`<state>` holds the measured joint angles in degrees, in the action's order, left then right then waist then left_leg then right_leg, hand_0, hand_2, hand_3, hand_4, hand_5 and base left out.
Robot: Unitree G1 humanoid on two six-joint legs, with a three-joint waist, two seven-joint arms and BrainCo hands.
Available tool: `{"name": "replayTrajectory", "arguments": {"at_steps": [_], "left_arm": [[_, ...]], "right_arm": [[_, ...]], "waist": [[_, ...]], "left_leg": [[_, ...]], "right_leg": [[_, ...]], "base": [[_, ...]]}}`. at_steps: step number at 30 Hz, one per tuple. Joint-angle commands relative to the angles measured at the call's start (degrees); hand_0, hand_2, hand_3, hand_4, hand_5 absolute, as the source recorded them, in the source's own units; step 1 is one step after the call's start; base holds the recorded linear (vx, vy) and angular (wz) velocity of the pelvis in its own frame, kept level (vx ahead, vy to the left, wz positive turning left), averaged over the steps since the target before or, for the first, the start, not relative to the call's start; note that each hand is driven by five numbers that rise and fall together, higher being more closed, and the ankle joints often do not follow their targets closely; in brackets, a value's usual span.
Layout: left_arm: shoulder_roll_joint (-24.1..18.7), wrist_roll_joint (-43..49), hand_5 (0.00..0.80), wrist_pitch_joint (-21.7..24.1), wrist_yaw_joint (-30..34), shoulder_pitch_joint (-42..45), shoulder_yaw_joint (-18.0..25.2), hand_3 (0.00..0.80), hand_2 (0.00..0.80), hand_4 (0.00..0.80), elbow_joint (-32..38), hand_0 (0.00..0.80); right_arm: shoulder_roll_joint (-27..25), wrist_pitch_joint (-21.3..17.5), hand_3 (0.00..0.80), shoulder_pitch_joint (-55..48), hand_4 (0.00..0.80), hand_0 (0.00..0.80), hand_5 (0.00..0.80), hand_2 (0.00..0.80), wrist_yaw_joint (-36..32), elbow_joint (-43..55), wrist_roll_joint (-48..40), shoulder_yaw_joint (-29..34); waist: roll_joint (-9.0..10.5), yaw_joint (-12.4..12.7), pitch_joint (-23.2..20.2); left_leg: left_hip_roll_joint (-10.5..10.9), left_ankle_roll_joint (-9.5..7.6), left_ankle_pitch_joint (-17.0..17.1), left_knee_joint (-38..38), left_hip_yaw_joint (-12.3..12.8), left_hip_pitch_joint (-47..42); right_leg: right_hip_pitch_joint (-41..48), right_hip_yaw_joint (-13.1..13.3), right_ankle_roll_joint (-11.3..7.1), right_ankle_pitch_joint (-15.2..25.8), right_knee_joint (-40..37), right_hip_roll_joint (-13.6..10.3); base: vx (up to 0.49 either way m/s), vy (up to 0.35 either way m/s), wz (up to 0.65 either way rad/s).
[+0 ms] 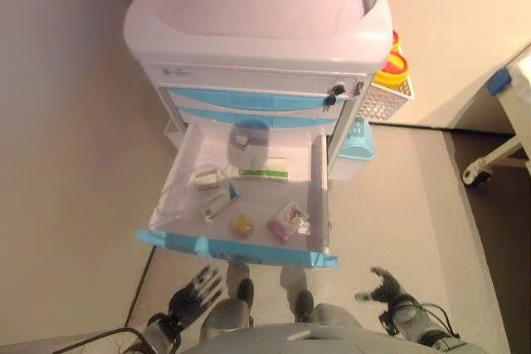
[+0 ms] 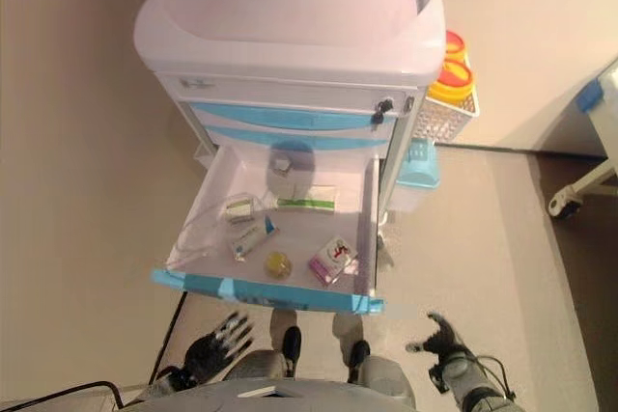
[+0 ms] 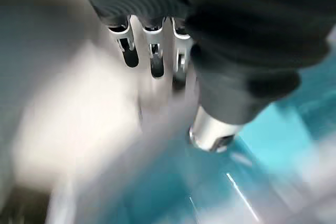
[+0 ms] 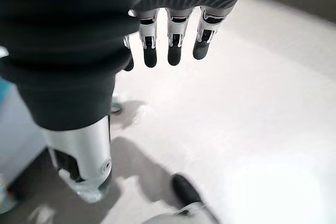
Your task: Open the drawer and pick up the medicine
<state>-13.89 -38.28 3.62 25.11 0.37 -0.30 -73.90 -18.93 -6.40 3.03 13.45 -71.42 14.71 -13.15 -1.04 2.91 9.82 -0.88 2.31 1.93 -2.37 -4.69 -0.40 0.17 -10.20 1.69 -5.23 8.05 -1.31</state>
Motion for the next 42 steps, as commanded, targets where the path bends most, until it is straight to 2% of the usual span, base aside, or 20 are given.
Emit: {"name": "replayTrajectory", "arguments": {"at_steps": [1, 4, 6, 7, 8, 13, 14, 15, 16, 18, 20, 24, 27, 31, 37, 42], "left_arm": [[-2.4, 17.7, 0.000, 6.6, -13.1, -0.9, -2.5, 0.000, 0.000, 0.000, -0.3, 0.000], [-3.7, 26.7, 0.000, 6.6, -17.4, -1.2, -5.5, 0.000, 0.000, 0.000, -0.4, 0.000], [-4.7, 28.9, 0.000, 5.4, -18.8, -1.1, -7.2, 0.000, 0.000, 0.000, -0.6, 0.000], [-5.2, 29.8, 0.000, 4.0, -18.9, -0.7, -7.9, 0.000, 0.000, 0.000, -0.7, 0.000], [-5.3, 29.8, 0.000, 3.7, -19.0, -0.5, -8.2, 0.000, 0.000, 0.000, -0.8, 0.000], [-4.4, 29.9, 0.000, 2.8, -19.3, 2.8, -8.9, 0.000, 0.000, 0.000, -1.3, 0.000], [-3.8, 28.7, 0.000, 2.8, -19.3, 3.7, -8.3, 0.000, 0.000, 0.000, -1.3, 0.000], [-3.7, 28.3, 0.000, 2.9, -19.3, 3.9, -8.2, 0.000, 0.000, 0.000, -1.2, 0.000], [-3.0, 26.8, 0.000, 3.1, -19.0, 4.6, -7.1, 0.000, 0.000, 0.000, -1.2, 0.000], [-2.2, 25.3, 0.000, 3.1, -18.8, 4.9, -5.7, 0.000, 0.000, 0.000, -0.9, 0.000], [-1.3, 24.5, 0.000, 3.2, -18.8, 5.1, -4.5, 0.000, 0.000, 0.000, -0.6, 0.000], [0.0, 24.7, 0.000, 3.9, -19.8, 4.9, -5.1, 0.000, 0.000, 0.000, -0.2, 0.000], [0.4, 25.3, 0.000, 3.6, -20.2, 4.9, -6.4, 0.000, 0.000, 0.000, 0.1, 0.000], [-0.2, 27.0, 0.000, 2.5, -19.6, 4.3, -8.9, 0.000, 0.000, 0.000, 0.3, 0.000], [-1.3, 24.5, 0.000, 0.7, -19.0, 3.1, -9.9, 0.000, 0.000, 0.000, 1.4, 0.000], [-2.1, 25.4, 0.000, 1.2, -18.2, 2.3, -10.5, 0.000, 0.000, 0.000, 2.8, 0.000]], "right_arm": [[-0.9, 2.1, 0.000, 1.5, 0.000, 0.000, 0.000, 0.000, 5.3, 0.0, 0.1, 1.9], [-2.7, 1.7, 0.000, 1.7, 0.000, 0.000, 0.000, 0.000, 9.0, 0.1, -1.8, 3.5], [-5.0, -0.5, 0.000, 2.1, 0.000, 0.000, 0.000, 0.000, 11.2, 0.6, -4.7, 5.8], [-7.3, -3.2, 0.000, 2.5, 0.000, 0.000, 0.000, 0.000, 12.4, 2.1, -6.8, 8.2], [-8.2, -4.4, 0.000, 2.8, 0.000, 0.000, 0.000, 0.000, 13.1, 3.2, -7.3, 9.3], [-13.1, -7.8, 0.000, 3.6, 0.000, 0.000, 0.000, 0.000, 18.2, 20.8, -5.8, 14.6], [-14.1, -7.5, 0.000, 4.0, 0.000, 0.000, 0.000, 0.000, 18.4, 31.0, -3.6, 14.8], [-14.1, -7.2, 0.000, 3.9, 0.000, 0.000, 0.000, 0.000, 18.3, 33.1, -2.9, 14.8], [-14.5, -7.6, 0.000, 4.2, 0.000, 0.000, 0.000, 0.000, 16.7, 41.8, -1.1, 14.6], [-14.4, -8.5, 0.000, 4.5, 0.000, 0.000, 0.000, 0.000, 13.7, 50.1, 0.3, 13.4], [-14.4, -11.4, 0.000, 5.4, 0.000, 0.000, 0.000, 0.000, 9.4, 56.7, 1.0, 11.0], [-15.8, -16.9, 0.000, 8.1, 0.000, 0.000, 0.000, 0.000, -1.0, 62.6, 3.2, 4.1], [-16.5, -19.3, 0.000, 9.7, 0.000, 0.000, 0.000, 0.000, -4.8, 64.7, 6.7, -1.8], [-17.4, -22.2, 0.000, 13.2, 0.000, 0.000, 0.000, 0.000, -5.8, 64.8, 14.4, -10.1], [-17.8, -20.4, 0.000, 20.3, 0.000, 0.000, 0.000, 0.000, -7.6, 61.6, 22.4, -21.8], [-15.6, -19.6, 0.000, 23.4, 0.000, 0.000, 0.000, 0.000, -9.0, 55.6, 26.9, -27.8]], "waist": [[3.35, 0.7, 1.0], [3.90, 0.5, 0.3], [4.17, 0.3, -0.1], [4.36, 0.1, -0.4], [4.42, -0.1, -0.5], [4.38, -1.4, -1.1], [4.25, -1.9, -1.3], [4.20, -2.0, -1.3], [4.02, -2.3, -1.5], [3.87, -2.3, -1.8], [3.81, -2.0, -2.2], [3.86, -0.6, -3.1], [3.87, 0.5, -3.4], [3.79, 2.1, -3.7], [3.62, 4.7, -3.6], [3.51, 6.4, -3.6]], "left_leg": [[4.6, -3.30, -5.4, -2.6, 0.7, -1.7], [4.5, -3.54, -5.6, -2.1, 1.2, -2.8], [4.4, -3.78, -5.7, -1.8, 1.7, -3.2], [4.4, -3.97, -5.8, -1.4, 2.0, -3.6], [4.4, -4.07, -5.9, -1.3, 2.1, -3.8], [4.2, -4.44, -6.5, -0.6, 3.4, -4.5], [4.2, -4.42, -6.6, -0.2, 3.8, -4.6], [4.2, -4.41, -6.6, -0.2, 3.8, -4.6], [4.3, -4.41, -6.6, 0.0, 4.0, -4.6], [4.3, -4.34, -6.5, 0.2, 4.1, -4.5], [4.4, -4.23, -6.4, 0.4, 4.0, -4.2], [4.4, -3.97, -6.0, 0.9, 3.2, -3.7], [4.6, -3.84, -5.7, 1.2, 2.3, -3.4], [4.8, -3.64, -5.0, 2.1, 0.5, -3.3], [5.2, -3.43, -4.2, 2.4, -1.9, -2.6], [5.4, -3.24, -3.7, 2.6, -3.8, -2.3]], "right_leg": [[3.8, 1.4, -2.24, 0.6, -0.7, -1.0], [4.6, 2.3, -2.61, 1.3, -1.7, -0.7], [4.9, 2.9, -2.83, 1.8, -2.3, -0.6], [5.2, 3.4, -2.99, 2.2, -2.8, -0.5], [5.2, 3.6, -3.03, 2.3, -2.9, -0.5], [4.9, 5.3, -3.30, 2.9, -3.6, -0.4], [4.7, 5.6, -3.43, 3.1, -3.9, -0.5], [4.7, 5.6, -3.47, 3.1, -4.0, -0.6], [4.6, 5.7, -3.63, 3.2, -4.3, -0.8], [4.3, 5.5, -3.77, 3.3, -4.6, -1.0], [4.2, 4.9, -3.90, 3.3, -4.9, -1.3], [4.0, 3.5, -3.92, 3.0, -5.1, -1.9], [4.1, 2.5, -3.86, 2.9, -5.4, -2.1], [4.5, 1.0, -3.95, 2.9, -5.8, -2.3], [4.7, -0.9, -3.93, 2.7, -5.9, -2.6], [5.0, -2.3, -3.72, 2.5, -5.9, -2.6]], "base": [[0.050, -0.014, 0.01], [0.019, -0.012, -0.01], [0.010, -0.019, -0.09], [0.004, -0.011, -0.12], [-0.002, -0.002, -0.12], [-0.019, 0.036, -0.13], [-0.035, 0.058, -0.24], [-0.051, 0.074, -0.28], [-0.043, 0.058, -0.19], [-0.044, 0.050, -0.04], [-0.033, 0.021, 0.06], [-0.028, -0.004, 0.07], [-0.025, -0.016, 0.12], [-0.019, -0.029, 0.30], [-0.021, -0.034, 0.23], [-0.002, -0.024, 0.22]]}}
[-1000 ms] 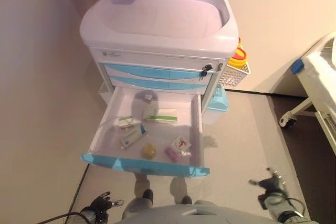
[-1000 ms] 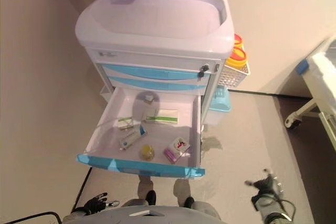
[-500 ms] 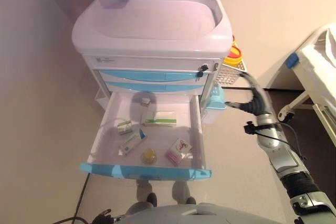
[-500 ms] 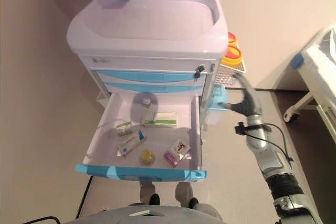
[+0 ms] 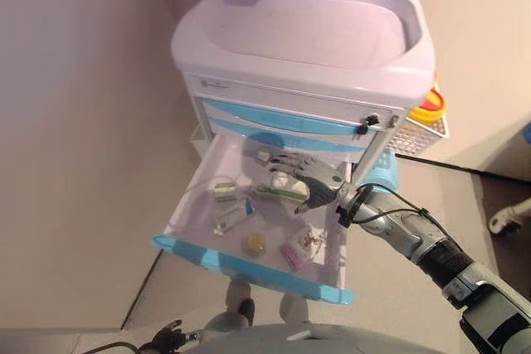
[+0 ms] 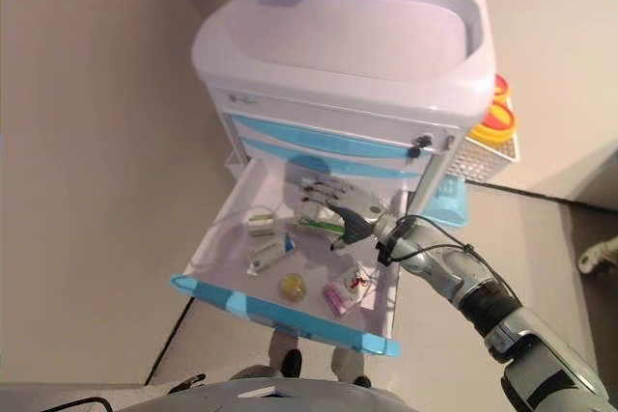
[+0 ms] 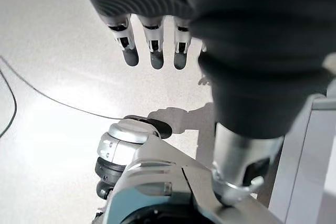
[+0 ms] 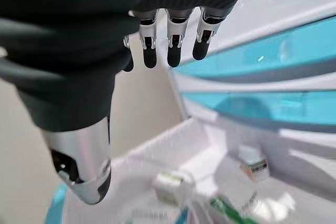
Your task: Open the drawer and pick up the medicine
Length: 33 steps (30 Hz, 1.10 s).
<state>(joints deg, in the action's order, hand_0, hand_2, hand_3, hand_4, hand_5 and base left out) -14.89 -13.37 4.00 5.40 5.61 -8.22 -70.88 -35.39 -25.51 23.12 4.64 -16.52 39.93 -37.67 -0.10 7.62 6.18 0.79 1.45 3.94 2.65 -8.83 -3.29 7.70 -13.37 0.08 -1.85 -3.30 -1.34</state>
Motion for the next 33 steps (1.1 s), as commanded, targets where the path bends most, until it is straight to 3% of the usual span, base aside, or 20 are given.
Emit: {"name": "replayTrajectory", "arguments": {"at_steps": [1, 15, 22, 33], "left_arm": [[-1.3, 0.2, 0.000, 0.7, 1.9, -3.1, -2.8, 0.000, 0.000, 0.000, 0.3, 0.000], [-1.7, 2.0, 0.000, 1.9, 2.3, -4.4, -4.2, 0.000, 0.000, 0.000, 2.0, 0.000], [-1.2, 2.7, 0.000, 2.5, 2.1, -4.2, -5.0, 0.000, 0.000, 0.000, 2.1, 0.000], [-0.9, 3.6, 0.000, 3.0, 2.6, -4.4, -5.6, 0.000, 0.000, 0.000, 1.7, 0.000]], "right_arm": [[1.3, -0.6, 0.000, 3.7, 0.000, 0.000, 0.000, 0.000, -0.6, -0.7, 3.0, -4.6], [7.3, -0.1, 0.000, 5.0, 0.000, 0.000, 0.000, 0.000, -1.9, -12.3, 9.7, -12.7], [10.3, 2.3, 0.000, 3.6, 0.000, 0.000, 0.000, 0.000, 7.5, -16.5, 14.1, -12.3], [14.0, 5.3, 0.000, 3.2, 0.000, 0.000, 0.000, 0.000, 10.7, -21.5, 17.9, -12.7]], "waist": [[2.51, 2.1, 0.1], [3.09, 5.7, 1.1], [2.78, 6.4, 1.2], [2.29, 7.1, 1.1]], "left_leg": [[3.7, -2.32, -5.6, -2.4, 0.0, 0.7], [4.2, -2.33, -4.8, -2.8, -2.8, 2.2], [4.5, -2.35, -4.6, -2.6, -4.1, 2.4], [4.8, -2.49, -4.5, -2.5, -5.0, 2.6]], "right_leg": [[-2.5, 0.5, -2.09, -0.9, 5.5, -2.6], [-2.6, -2.1, -2.15, -0.8, 5.5, -2.8], [-2.7, -2.7, -2.31, -0.8, 5.4, -2.9], [-2.6, -3.3, -2.41, -0.8, 5.4, -3.1]], "base": [[-0.014, -0.015, 0.15], [-0.008, -0.020, 0.11], [0.003, -0.001, 0.05], [0.003, 0.004, 0.02]]}}
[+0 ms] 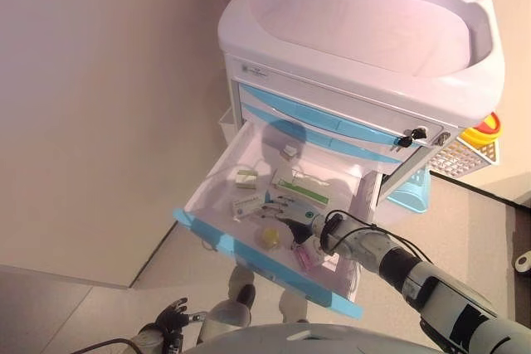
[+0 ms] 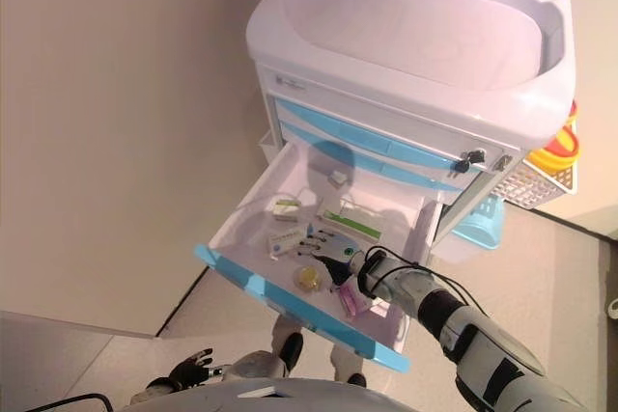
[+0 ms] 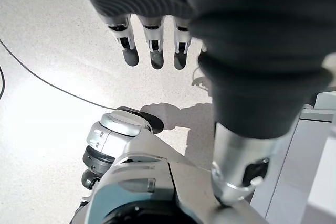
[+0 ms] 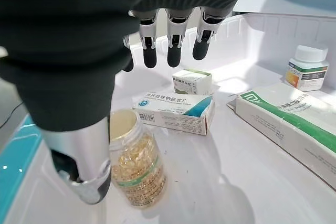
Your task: Open the drawer and pick up the medicine
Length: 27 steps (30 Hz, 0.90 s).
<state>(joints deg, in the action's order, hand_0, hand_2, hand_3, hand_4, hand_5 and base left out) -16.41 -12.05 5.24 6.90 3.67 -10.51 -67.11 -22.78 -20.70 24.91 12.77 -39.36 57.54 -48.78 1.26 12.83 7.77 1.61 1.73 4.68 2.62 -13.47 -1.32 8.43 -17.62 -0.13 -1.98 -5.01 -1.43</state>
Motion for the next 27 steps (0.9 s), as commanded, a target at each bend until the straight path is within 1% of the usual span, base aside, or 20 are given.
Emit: {"name": "replayTrajectory", "arguments": {"at_steps": [1, 7, 27], "left_arm": [[0.6, 2.5, 0.000, 1.9, 1.1, -2.4, -3.4, 0.000, 0.000, 0.000, -2.1, 0.000], [0.5, 3.0, 0.000, 1.9, 1.5, -2.5, -3.6, 0.000, 0.000, 0.000, -2.2, 0.000], [1.0, 3.5, 0.000, 2.1, 1.1, -2.6, -3.8, 0.000, 0.000, 0.000, -2.8, 0.000]], "right_arm": [[1.8, 0.7, 0.000, 1.3, 0.000, 0.000, 0.000, 0.000, 2.8, 0.6, 0.7, -1.7], [2.8, 0.9, 0.000, 1.5, 0.000, 0.000, 0.000, 0.000, 2.6, -1.2, 1.4, -2.0], [4.1, 0.8, 0.000, 0.8, 0.000, 0.000, 0.000, 0.000, 3.3, -1.4, 2.7, -3.0]], "waist": [[0.87, 2.0, -0.5], [0.92, 2.3, -0.6], [1.22, 2.6, -0.8]], "left_leg": [[4.0, -2.76, -5.2, -2.4, -0.4, 0.6], [4.1, -2.84, -5.1, -2.3, -0.6, 0.6], [4.0, -2.89, -4.9, -1.7, -0.8, 0.3]], "right_leg": [[-3.3, 0.9, -2.24, -0.7, 7.1, -3.1], [-3.2, 0.7, -2.34, -0.6, 6.9, -3.2], [-3.0, 0.7, -2.60, -0.3, 6.5, -3.3]], "base": [[0.009, 0.014, 0.06], [0.001, 0.005, 0.02], [0.000, 0.000, 0.00]]}}
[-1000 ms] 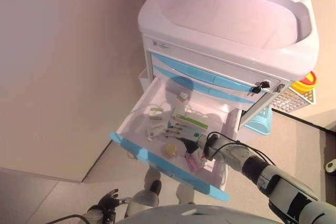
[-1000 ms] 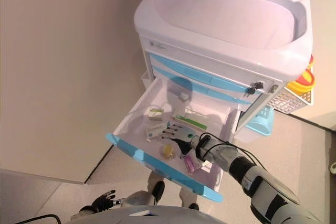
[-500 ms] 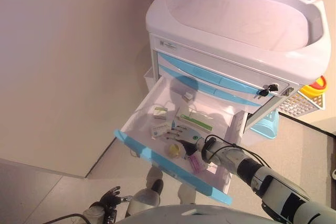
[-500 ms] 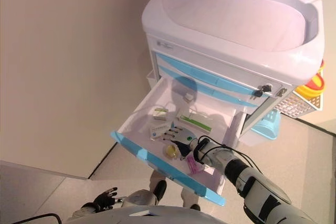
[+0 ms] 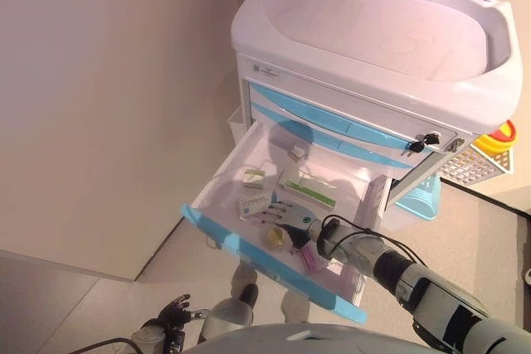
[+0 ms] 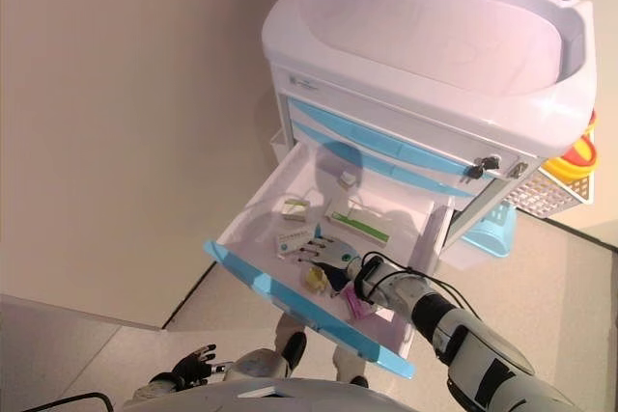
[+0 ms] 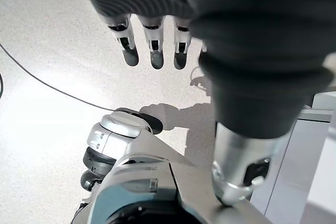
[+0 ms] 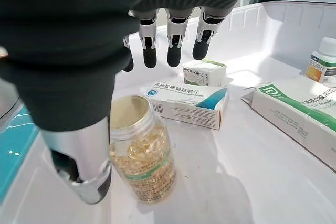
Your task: Open the drawer and pick up the medicine
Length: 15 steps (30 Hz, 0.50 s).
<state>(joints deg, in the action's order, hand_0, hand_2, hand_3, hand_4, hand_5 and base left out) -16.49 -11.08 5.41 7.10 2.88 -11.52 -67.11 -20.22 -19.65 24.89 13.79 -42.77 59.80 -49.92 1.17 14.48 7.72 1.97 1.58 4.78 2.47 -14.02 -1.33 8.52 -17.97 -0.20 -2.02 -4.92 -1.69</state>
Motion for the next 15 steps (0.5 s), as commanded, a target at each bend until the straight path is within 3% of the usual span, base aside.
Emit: {"name": "replayTrajectory", "arguments": {"at_steps": [1, 15], "left_arm": [[1.1, 2.5, 0.000, 1.9, 0.9, -1.9, -2.8, 0.000, 0.000, 0.000, -2.8, 0.000], [1.6, 2.6, 0.000, 2.0, 0.7, -2.1, -2.9, 0.000, 0.000, 0.000, -3.4, 0.000]], "right_arm": [[1.6, -0.1, 0.000, 0.9, 0.000, 0.000, 0.000, 0.000, 2.2, 2.1, 0.4, -1.9], [2.7, 1.0, 0.000, 0.0, 0.000, 0.000, 0.000, 0.000, 3.2, 0.3, 1.1, -1.6]], "waist": [[1.31, 0.9, -0.8], [1.31, 1.0, -1.0]], "left_leg": [[3.7, -2.74, -5.0, -1.6, -0.2, 0.3], [3.7, -2.78, -4.9, -1.2, -0.3, -0.1]], "right_leg": [[-3.0, 1.0, -2.55, -0.2, 6.4, -3.0], [-2.8, 0.7, -2.73, -0.1, 6.1, -3.2]], "base": [[0.000, 0.000, 0.00], [0.000, 0.000, 0.00]]}}
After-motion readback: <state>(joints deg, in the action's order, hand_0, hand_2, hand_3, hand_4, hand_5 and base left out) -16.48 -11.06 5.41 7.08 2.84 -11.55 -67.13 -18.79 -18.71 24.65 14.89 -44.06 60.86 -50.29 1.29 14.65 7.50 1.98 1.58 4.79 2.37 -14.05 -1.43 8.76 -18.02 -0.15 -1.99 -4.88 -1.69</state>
